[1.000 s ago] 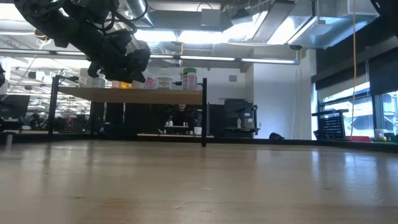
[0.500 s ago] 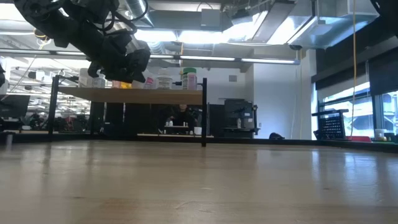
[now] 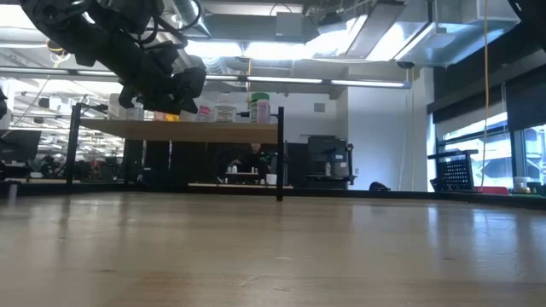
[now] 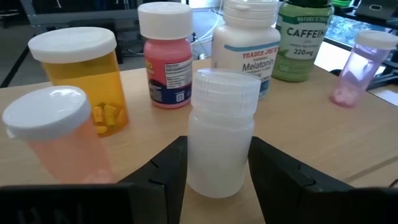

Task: Pick and place medicine bottles onto shelf by color
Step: Put the transparent pill bottle on the shelf

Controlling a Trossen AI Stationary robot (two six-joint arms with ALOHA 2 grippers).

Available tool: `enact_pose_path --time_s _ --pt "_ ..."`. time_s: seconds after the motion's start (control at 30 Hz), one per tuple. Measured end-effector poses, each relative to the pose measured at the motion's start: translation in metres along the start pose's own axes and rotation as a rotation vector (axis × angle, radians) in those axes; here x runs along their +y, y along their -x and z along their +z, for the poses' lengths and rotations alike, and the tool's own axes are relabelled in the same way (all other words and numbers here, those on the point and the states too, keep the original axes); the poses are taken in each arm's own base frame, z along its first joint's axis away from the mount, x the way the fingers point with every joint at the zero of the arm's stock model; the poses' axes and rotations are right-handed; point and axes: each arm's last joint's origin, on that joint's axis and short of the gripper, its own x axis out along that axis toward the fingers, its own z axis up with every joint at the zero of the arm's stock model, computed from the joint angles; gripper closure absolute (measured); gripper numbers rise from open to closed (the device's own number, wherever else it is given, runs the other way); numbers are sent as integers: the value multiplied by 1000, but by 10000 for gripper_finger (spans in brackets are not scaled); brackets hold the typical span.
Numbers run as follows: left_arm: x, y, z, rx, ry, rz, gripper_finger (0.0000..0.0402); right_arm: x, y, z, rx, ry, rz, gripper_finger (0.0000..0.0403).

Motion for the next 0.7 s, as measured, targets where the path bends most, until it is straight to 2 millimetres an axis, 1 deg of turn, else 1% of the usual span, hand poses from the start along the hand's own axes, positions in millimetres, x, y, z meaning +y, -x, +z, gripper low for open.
enact_pose_path --time_s 0.7 --pt "0 -1 0 0 2 2 248 0 0 0 0 0 0 177"
